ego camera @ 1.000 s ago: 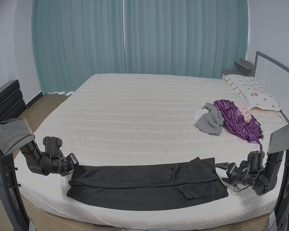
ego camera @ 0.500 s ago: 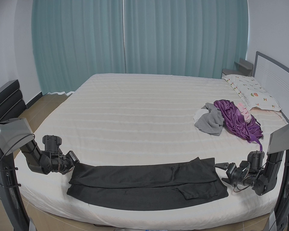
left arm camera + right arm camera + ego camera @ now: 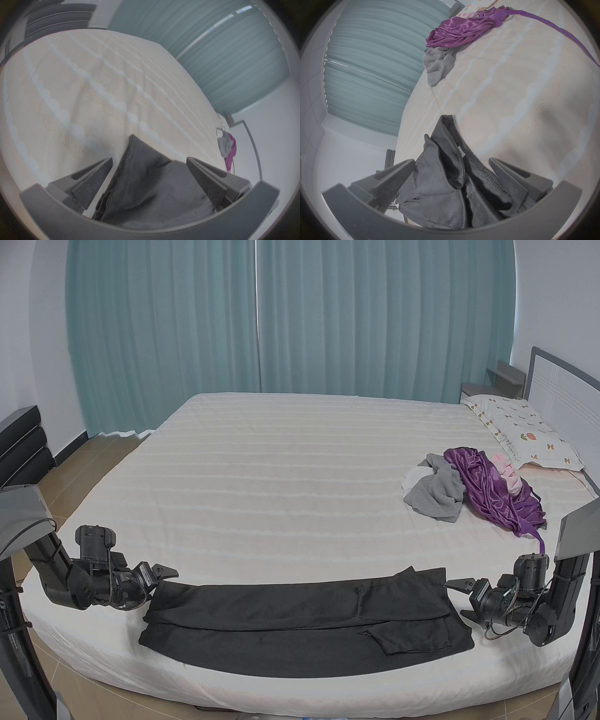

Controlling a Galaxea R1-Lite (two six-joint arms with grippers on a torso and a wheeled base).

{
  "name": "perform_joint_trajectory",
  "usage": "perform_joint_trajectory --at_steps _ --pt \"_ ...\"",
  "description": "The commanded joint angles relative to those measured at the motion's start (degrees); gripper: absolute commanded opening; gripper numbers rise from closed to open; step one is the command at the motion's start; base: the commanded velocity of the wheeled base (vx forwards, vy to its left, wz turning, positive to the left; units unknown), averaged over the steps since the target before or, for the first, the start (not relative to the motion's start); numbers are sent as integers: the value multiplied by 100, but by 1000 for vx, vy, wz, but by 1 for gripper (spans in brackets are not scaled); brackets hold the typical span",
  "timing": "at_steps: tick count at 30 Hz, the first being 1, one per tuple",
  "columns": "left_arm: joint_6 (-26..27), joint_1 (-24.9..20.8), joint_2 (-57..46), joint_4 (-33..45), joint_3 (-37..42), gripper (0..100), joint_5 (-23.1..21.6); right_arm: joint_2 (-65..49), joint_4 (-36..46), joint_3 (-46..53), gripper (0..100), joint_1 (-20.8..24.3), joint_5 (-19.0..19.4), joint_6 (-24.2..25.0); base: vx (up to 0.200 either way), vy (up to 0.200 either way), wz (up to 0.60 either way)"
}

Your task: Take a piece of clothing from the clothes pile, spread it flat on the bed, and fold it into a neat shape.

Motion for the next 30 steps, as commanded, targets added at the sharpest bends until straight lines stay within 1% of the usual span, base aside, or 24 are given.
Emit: perform_joint_trajectory --at_steps 1,3,7,14,16,21,22,30 --pt "551 1 -287 -3 382 100 -149 9 -2 17 100 6 3 -5 0 0 0" --pt "736 10 -155 -3 418 100 -184 9 -2 17 100 6 3 -5 0 0 0" --pt "1272 10 91 6 479 100 -140 9 -10 26 100 6 3 -5 0 0 0" --pt "1738 -17 91 -3 716 100 -149 9 -10 26 100 6 3 -5 0 0 0" --pt "1817 -17 83 -3 760 100 -157 9 -2 26 100 6 3 -5 0 0 0" --pt "1817 -17 30 -3 778 100 -157 9 -10 26 100 6 3 -5 0 0 0" --pt "1808 -17 -5 -3 787 0 -157 9 -10 26 100 6 3 -5 0 0 0" --pt "1764 10 -260 14 848 0 -149 1 -2 17 100 -2 12 4 0 0 0"
